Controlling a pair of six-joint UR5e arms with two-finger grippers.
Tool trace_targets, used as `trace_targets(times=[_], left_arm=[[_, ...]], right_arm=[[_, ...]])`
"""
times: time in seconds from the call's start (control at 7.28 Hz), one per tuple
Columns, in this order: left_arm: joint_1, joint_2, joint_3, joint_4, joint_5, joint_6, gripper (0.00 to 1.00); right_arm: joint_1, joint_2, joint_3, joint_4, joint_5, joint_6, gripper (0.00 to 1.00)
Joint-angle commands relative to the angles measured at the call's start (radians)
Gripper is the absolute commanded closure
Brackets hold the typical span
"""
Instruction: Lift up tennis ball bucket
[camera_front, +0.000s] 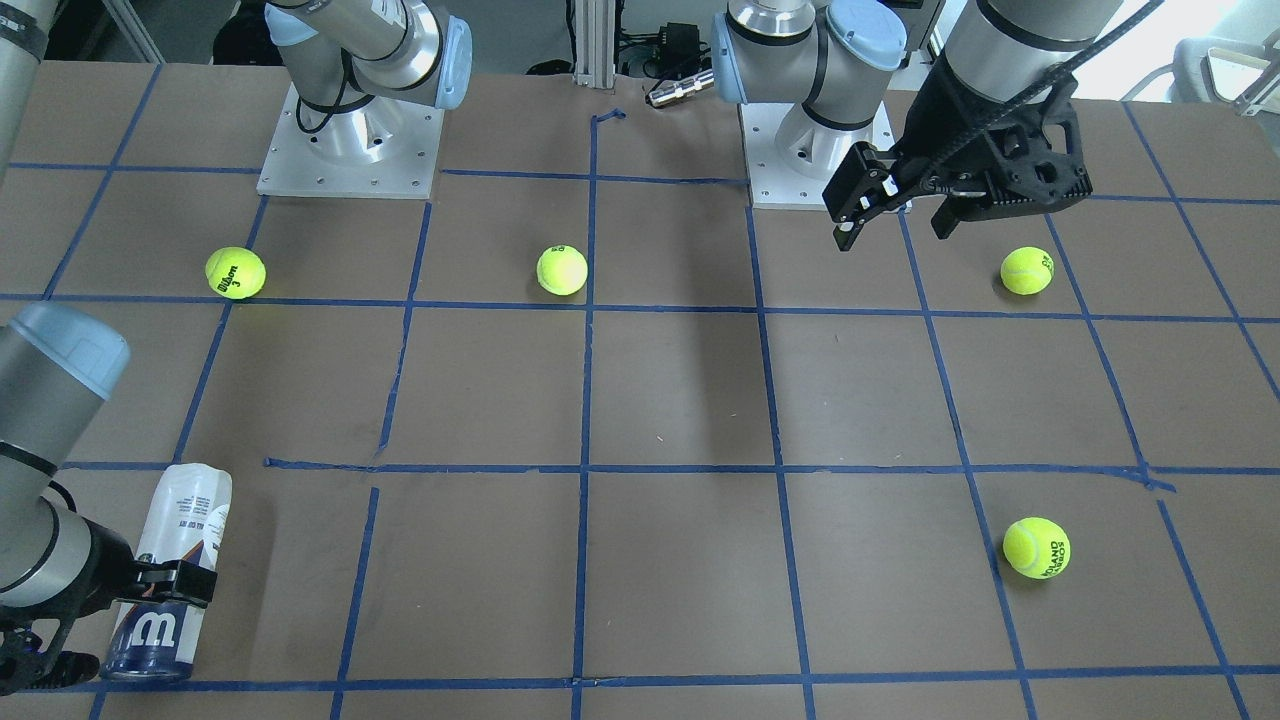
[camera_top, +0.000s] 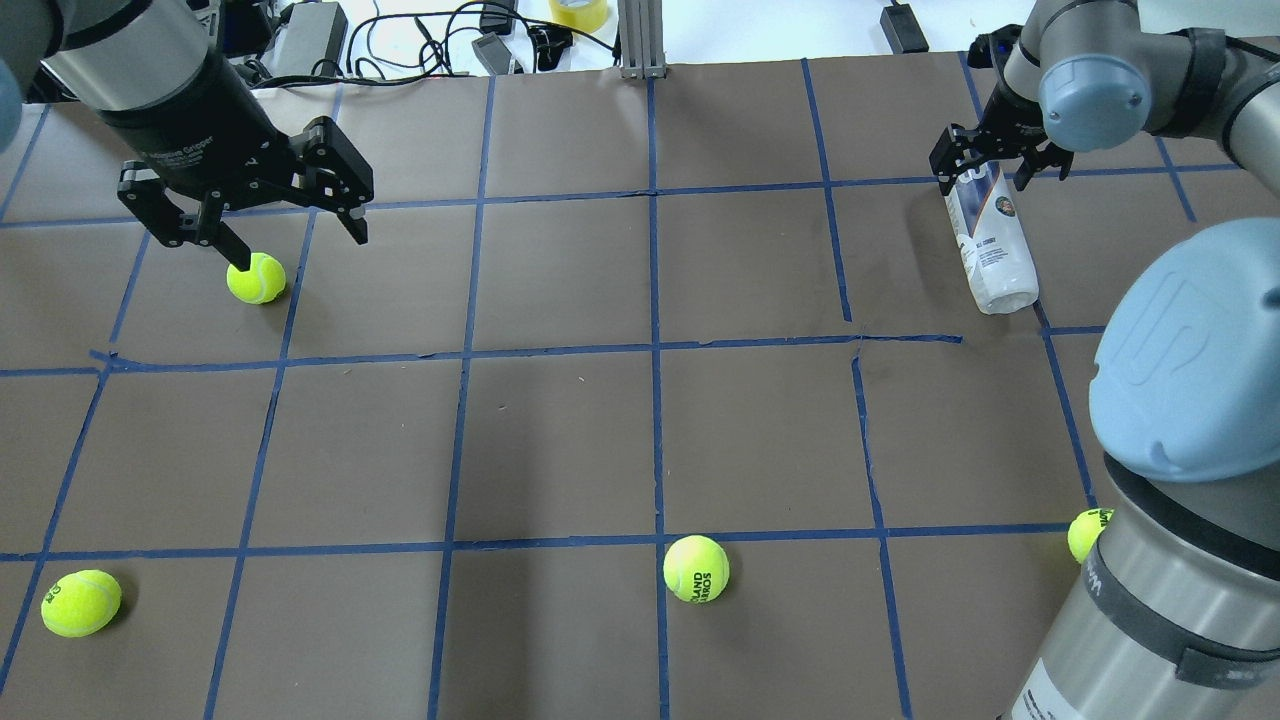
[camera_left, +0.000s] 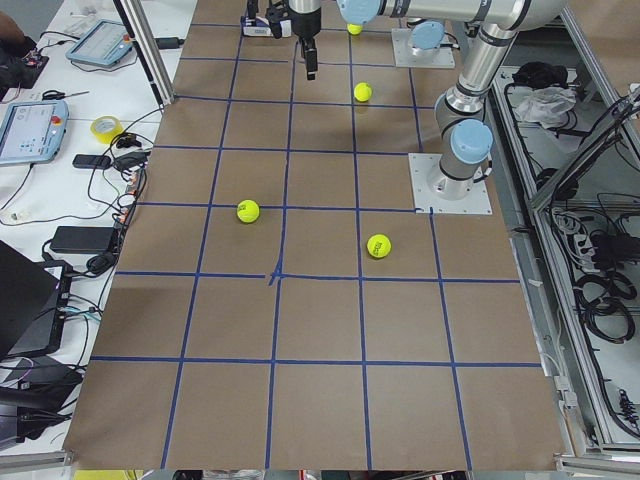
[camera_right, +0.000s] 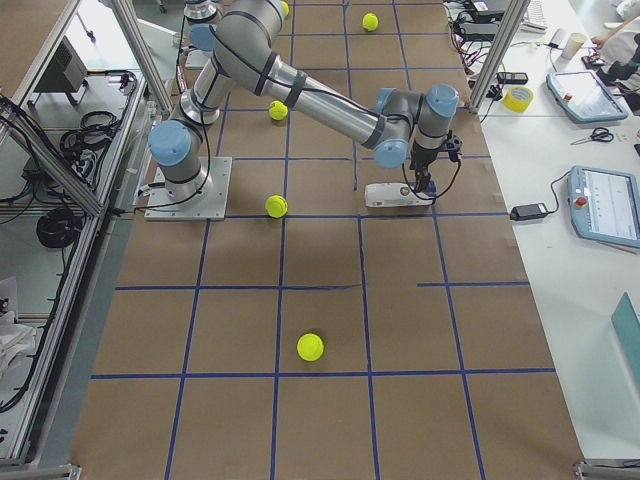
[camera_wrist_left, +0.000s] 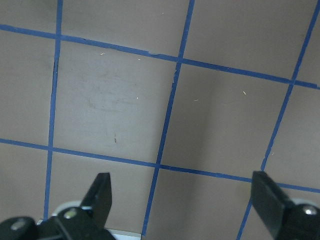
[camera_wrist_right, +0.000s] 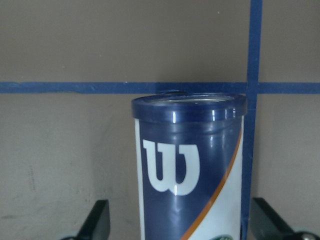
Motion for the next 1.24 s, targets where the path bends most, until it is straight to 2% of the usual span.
trace_targets(times=[0.0,0.69,0.82,1.1], left_arm=[[0.019,0.001,0.0,0.009,0.011,-0.001,0.0],[0.159,-0.015,0.004,0.011,0.009,0.007,0.0],[0.179,-0.019,0.003,0.012,0.038,0.087,0.0],[0.181,-0.019,0.0,0.02,0.046,0.117,0.0]], right_arm=[[-0.016,0.01,0.043,-0.013,0.003,-0.022,0.0],[-0.016,0.011,0.123,-0.099,0.0,-0.023,0.0],[-0.016,0.011,0.126,-0.102,0.0,-0.025,0.0],[-0.016,0.007,0.125,-0.102,0.0,-0.025,0.02]])
